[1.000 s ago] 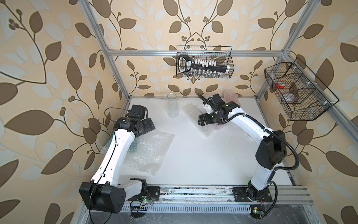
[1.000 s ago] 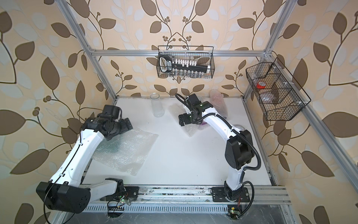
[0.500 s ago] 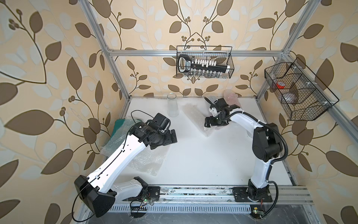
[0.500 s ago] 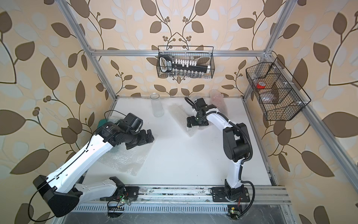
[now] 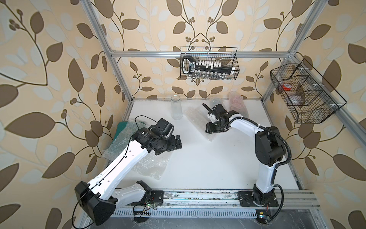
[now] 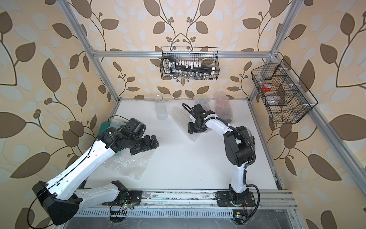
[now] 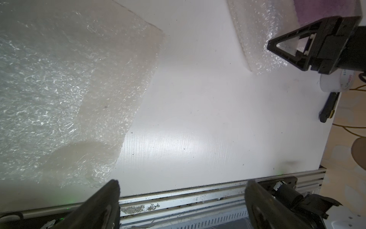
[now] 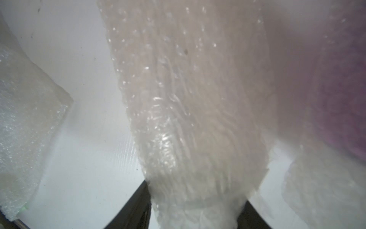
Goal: Unwrap the vase from the bubble wrap
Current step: Move the bubble wrap to the center of the board.
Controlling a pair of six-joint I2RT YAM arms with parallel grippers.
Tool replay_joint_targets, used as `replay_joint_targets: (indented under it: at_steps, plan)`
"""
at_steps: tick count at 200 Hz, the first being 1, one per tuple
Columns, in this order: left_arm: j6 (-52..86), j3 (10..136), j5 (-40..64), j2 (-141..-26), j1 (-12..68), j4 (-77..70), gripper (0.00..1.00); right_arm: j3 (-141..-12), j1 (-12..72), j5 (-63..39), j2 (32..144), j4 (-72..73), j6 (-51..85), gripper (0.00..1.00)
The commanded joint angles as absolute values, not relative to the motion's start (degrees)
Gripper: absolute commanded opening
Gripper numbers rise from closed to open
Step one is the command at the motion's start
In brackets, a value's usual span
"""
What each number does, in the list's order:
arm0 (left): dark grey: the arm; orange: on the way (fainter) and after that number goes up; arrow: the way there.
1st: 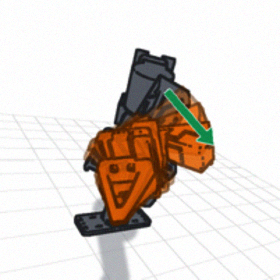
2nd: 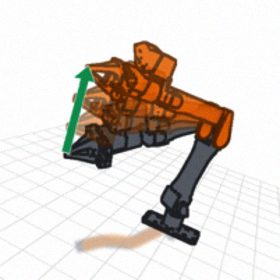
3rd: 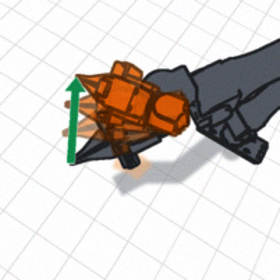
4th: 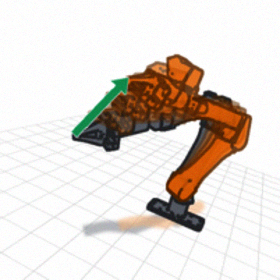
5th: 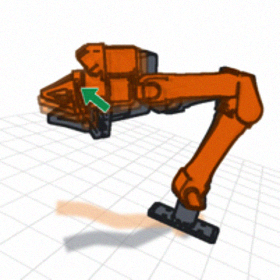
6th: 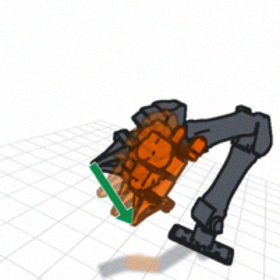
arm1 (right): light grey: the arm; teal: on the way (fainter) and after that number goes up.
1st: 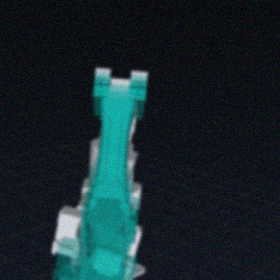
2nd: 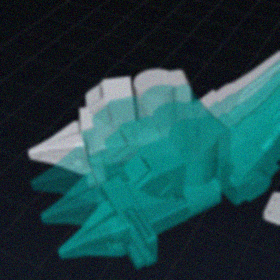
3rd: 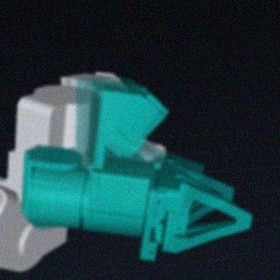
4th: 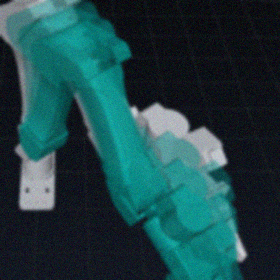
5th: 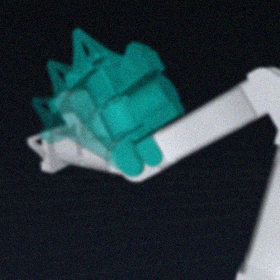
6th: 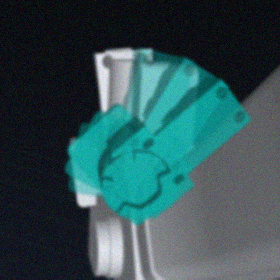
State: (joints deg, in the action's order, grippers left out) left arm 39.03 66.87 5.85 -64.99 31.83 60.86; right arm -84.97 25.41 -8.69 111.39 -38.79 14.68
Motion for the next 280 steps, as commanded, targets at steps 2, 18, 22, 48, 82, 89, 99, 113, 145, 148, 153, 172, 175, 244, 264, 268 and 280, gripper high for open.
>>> replay_joint_targets:
  at_steps: [2, 18, 22, 48, 82, 89, 99, 113, 145, 148, 153, 172, 175, 244, 264, 268, 280]
  plan:
    - [33.58, 64.37, 7.09, -63.95, 31.77, 58.57, 0.99, -85.68, 28.02, -1.58, 111.43, -45.15, 16.85, 0.32]
    - [32.45, 60.90, 8.52, -63.16, 31.81, 55.68, 0.99, -85.45, 29.91, -0.02, 110.54, -45.87, 18.32, 0.17]
    - [32.33, 59.89, 8.87, -63.03, 31.78, 54.80, 0.99, -85.36, 30.25, 0.00, 110.40, -45.91, 18.83, 0.15]
    - [32.70, 58.13, 11.06, -64.64, 31.82, 54.20, 0.99, -84.75, 32.79, 0.47, 109.72, -47.42, 19.56, 0.06]
    - [32.19, 58.42, 10.08, -66.33, 31.81, 52.79, 0.99, -76.02, 34.91, -3.22, 102.47, -43.75, 21.74, 0.04]
    - [33.04, 58.53, 10.25, -67.37, 31.77, 52.13, 0.99, -73.65, 35.33, -4.52, 100.15, -42.67, 22.39, 0.05]
    - [34.39, 58.30, 11.62, -69.10, 31.82, 50.04, 0.99, -70.05, 36.36, -6.23, 97.29, -41.07, 23.04, 0.05]
    - [35.88, 58.28, 15.05, -71.96, 31.75, 46.83, 0.98, -66.28, 38.80, -7.73, 93.63, -39.73, 23.58, 0.06]
    - [38.21, 59.07, 17.23, -77.48, 31.81, 43.65, 0.98, -58.15, 45.46, -11.97, 86.51, -34.55, 28.81, 0.09]
    - [38.30, 59.21, 17.29, -77.91, 31.82, 43.46, 0.98, -57.43, 46.10, -12.35, 85.92, -33.68, 29.36, 0.10]
    - [38.45, 59.44, 17.49, -78.59, 31.82, 43.19, 0.98, -56.29, 47.22, -13.16, 85.08, -32.09, 30.15, 0.12]
    - [38.71, 60.82, 17.47, -80.92, 31.80, 42.90, 0.98, -52.74, 50.68, -14.68, 83.41, -27.95, 32.54, 0.22]
    - [38.73, 61.01, 17.49, -81.25, 31.79, 42.77, 0.98, -52.44, 51.03, -14.79, 83.47, -27.71, 32.82, 0.24]
    - [39.65, 65.89, 17.76, -88.66, 32.33, 40.00, 0.97, -52.15, 52.22, -8.58, 71.81, -32.89, 34.51, 0.67]
    - [39.73, 69.13, 17.77, -91.65, 33.10, 39.90, 0.97, -52.82, 51.43, -5.13, 68.28, -35.85, 36.21, 0.67]
    - [39.73, 69.88, 17.78, -92.36, 33.38, 39.90, 0.97, -52.81, 51.04, -4.48, 67.85, -36.29, 36.52, 0.67]
    - [39.81, 71.95, 17.67, -94.60, 34.52, 39.91, 0.97, -52.79, 48.24, -3.48, 67.05, -38.20, 37.58, 0.67]
